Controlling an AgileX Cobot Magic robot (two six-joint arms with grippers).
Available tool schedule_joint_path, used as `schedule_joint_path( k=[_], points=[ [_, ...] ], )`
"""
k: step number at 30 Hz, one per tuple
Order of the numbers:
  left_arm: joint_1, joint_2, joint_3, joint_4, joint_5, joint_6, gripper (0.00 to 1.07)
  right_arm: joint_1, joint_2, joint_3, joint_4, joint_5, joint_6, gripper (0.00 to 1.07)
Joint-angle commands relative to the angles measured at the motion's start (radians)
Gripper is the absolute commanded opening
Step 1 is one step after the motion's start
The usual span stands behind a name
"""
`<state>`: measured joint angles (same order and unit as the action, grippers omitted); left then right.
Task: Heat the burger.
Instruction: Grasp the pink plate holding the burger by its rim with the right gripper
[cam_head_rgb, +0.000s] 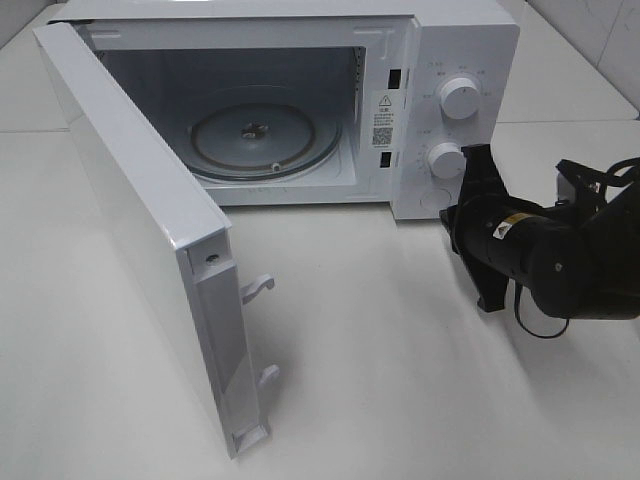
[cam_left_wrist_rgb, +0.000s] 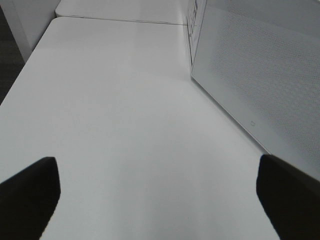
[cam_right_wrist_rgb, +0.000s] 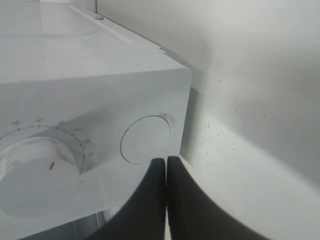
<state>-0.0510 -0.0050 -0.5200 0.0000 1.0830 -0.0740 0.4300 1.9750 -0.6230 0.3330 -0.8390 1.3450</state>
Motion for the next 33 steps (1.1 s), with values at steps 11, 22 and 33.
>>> schedule_joint_path(
  k=[11, 22, 33],
  points=[
    [0.000, -0.004, 0.004, 0.000, -0.012, 0.002, 1.02, 0.002, -0.366, 0.089, 0.047, 0.503, -0.771, 0.00],
    [0.000, -0.004, 0.004, 0.000, -0.012, 0.002, 1.02, 0.002, -0.531, 0.088, 0.054, 0.865, -1.184, 0.44],
    [0.000, -0.004, 0.004, 0.000, -0.012, 0.002, 1.02, -0.001, -0.534, -0.021, -0.234, 1.317, -1.131, 1.01]
  ],
)
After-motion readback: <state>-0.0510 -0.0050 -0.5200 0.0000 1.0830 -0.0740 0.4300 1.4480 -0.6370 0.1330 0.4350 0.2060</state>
